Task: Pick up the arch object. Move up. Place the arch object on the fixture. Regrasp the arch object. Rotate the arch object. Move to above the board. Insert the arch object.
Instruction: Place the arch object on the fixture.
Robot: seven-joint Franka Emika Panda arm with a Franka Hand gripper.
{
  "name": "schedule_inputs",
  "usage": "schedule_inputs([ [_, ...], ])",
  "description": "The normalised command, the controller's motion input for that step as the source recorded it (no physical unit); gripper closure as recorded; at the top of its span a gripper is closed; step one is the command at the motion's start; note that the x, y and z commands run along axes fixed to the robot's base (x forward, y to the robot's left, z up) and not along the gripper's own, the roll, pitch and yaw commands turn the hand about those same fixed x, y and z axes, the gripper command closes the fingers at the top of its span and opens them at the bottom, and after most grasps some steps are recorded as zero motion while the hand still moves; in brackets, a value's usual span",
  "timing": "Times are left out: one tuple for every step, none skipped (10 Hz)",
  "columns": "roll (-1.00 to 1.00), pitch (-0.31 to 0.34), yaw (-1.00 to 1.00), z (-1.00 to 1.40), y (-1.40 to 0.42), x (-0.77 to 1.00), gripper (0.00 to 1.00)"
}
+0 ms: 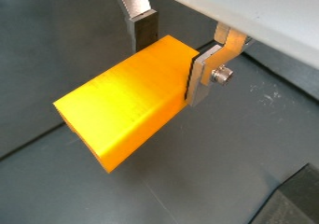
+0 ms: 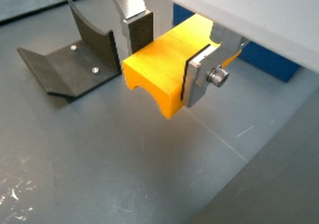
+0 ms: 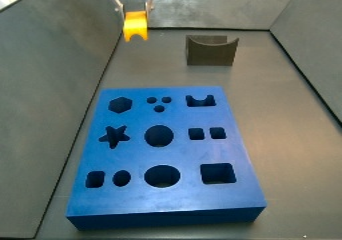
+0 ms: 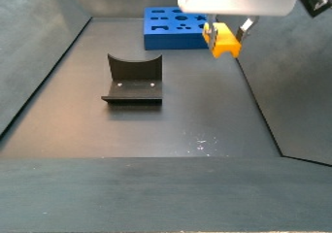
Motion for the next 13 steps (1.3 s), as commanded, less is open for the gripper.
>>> schedule_inputs([
  [0.06, 0.039, -0.02, 1.00, 0.02, -0.03, 1.00],
  [0.07, 0.043, -0.02, 0.96, 0.02, -0.03, 1.00],
  [0.08, 0.048, -0.02, 0.85, 0.02, -0.03, 1.00],
  [0.08, 0.051, -0.02, 0.77, 0.02, -0.02, 1.00],
  [0.09, 0.060, -0.01, 0.62, 0.02, -0.02, 1.00],
  [0.09, 0.064, -0.01, 0.51, 0.02, -0.01, 1.00],
  [0.10, 0.070, 0.00, 0.36, 0.01, -0.01, 1.00],
  [0.10, 0.076, 0.00, 0.24, 0.01, 0.00, 1.00],
  [0.05, 0.174, -0.50, 0.54, 0.02, 1.00, 1.00],
  [0.03, 0.198, -0.48, 0.52, 0.01, 1.00, 1.00],
  [0.00, 0.199, -0.33, 0.47, 0.02, 1.00, 1.00],
  [-0.01, 0.171, -0.23, 0.43, 0.01, 1.00, 1.00],
  [-0.01, 0.149, -0.15, 0.39, 0.01, 1.00, 1.00],
])
